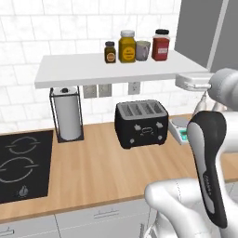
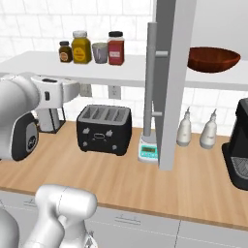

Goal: Gather all objects into one cabinet and sort the glasses and bowls to opposite sides.

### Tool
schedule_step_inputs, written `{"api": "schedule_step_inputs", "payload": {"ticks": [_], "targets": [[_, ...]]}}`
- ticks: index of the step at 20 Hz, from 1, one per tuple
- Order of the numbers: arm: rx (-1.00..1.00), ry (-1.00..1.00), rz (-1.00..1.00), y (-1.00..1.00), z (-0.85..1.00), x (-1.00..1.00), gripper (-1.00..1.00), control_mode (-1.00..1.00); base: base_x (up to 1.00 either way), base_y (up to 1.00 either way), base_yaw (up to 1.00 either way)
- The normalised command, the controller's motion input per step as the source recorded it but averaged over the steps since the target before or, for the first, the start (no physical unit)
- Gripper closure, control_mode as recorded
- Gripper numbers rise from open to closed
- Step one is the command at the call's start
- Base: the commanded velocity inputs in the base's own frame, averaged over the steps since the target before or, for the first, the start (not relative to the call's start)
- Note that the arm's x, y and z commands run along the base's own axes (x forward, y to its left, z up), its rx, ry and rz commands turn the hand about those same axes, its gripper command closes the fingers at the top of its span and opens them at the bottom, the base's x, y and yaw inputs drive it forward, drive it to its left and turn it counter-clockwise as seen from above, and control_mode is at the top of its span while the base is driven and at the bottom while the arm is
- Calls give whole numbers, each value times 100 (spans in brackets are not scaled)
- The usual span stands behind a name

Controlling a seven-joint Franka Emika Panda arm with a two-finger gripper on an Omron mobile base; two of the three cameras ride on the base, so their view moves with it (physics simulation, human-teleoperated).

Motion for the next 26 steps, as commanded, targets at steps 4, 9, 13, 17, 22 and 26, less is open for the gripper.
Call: {"api": "schedule_step_inputs", "payload": {"ticks": [4, 9, 13, 17, 22, 26], "targets": [[0, -2, 0, 0, 24, 38, -100, -100, 0, 0, 0], [0, 0, 0, 0, 15, 36, -100, -100, 0, 0, 0], [0, 2, 0, 0, 5, 36, -100, -100, 0, 0, 0], [0, 16, 0, 0, 0, 36, -100, -100, 0, 0, 0], [0, 18, 0, 0, 0, 55, -100, -100, 0, 0, 0], [0, 5, 0, 1, 6, 56, -100, -100, 0, 0, 0]]}}
